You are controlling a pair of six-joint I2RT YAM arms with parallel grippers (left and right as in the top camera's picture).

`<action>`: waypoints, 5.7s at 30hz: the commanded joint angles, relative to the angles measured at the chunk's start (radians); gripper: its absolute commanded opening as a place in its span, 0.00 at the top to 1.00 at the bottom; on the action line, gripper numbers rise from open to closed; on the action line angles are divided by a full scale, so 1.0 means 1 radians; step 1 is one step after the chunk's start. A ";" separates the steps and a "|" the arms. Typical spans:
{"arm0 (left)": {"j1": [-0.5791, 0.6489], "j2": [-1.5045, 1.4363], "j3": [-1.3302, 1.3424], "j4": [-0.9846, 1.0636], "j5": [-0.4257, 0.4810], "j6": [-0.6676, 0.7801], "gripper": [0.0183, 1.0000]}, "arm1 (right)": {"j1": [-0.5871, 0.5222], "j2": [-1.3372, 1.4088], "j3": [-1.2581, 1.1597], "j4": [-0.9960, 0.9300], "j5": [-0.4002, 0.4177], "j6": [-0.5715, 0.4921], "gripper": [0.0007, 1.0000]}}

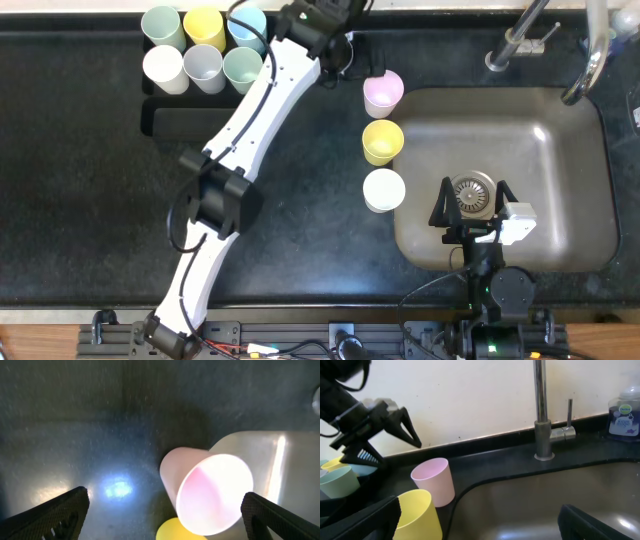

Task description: Store Cups

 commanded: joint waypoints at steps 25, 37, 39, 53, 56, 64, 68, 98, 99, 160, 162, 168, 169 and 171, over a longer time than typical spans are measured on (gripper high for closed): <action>-0.013 0.102 0.030 -0.027 0.038 -0.046 0.25 | 0.004 -0.007 -0.013 0.005 -0.001 0.004 0.00; 0.048 0.010 0.042 0.109 0.016 -0.045 0.98 | 0.004 -0.007 -0.013 0.005 -0.001 0.004 0.00; 0.080 -0.053 0.042 0.100 -0.009 -0.045 0.98 | 0.004 -0.007 -0.013 0.005 -0.001 0.004 0.00; 0.368 -0.565 -0.417 -0.206 -0.174 -0.160 0.98 | 0.004 -0.007 -0.013 0.005 -0.001 0.004 0.00; 0.457 -0.676 -0.700 -0.045 -0.135 -0.188 0.98 | 0.004 -0.007 -0.013 0.005 -0.001 0.004 0.00; 0.624 -0.702 -0.927 0.004 -0.133 -0.257 0.98 | 0.004 -0.007 -0.013 0.005 -0.001 0.004 0.00; 0.642 -0.702 -0.928 -0.001 -0.173 -0.250 0.98 | 0.004 -0.007 -0.013 0.005 -0.001 0.004 0.00; 0.719 -0.591 -0.949 0.113 -0.181 -0.254 0.98 | 0.004 -0.007 -0.013 0.005 -0.001 0.004 0.00; 0.719 -0.585 -0.949 0.112 -0.182 -0.254 0.98 | 0.004 -0.007 -0.013 0.005 -0.001 0.004 0.00; -0.153 -0.437 -0.783 0.309 -0.009 -0.233 0.00 | 0.004 -0.007 -0.013 0.005 -0.001 0.004 0.00; -0.153 -0.414 -0.783 0.310 -0.015 -0.232 0.00 | 0.004 -0.007 -0.013 0.005 -0.001 0.004 0.01; -0.151 -0.399 -0.783 0.309 -0.018 -0.232 0.00 | 0.004 -0.007 -0.013 0.005 -0.001 0.004 0.00; -0.151 -0.399 -0.783 0.309 -0.019 -0.232 0.00 | 0.004 -0.007 -0.013 0.005 -0.001 0.004 0.00; -0.150 -0.399 -0.784 0.309 -0.021 -0.232 0.03 | 0.004 -0.007 -0.013 0.005 -0.001 0.004 0.00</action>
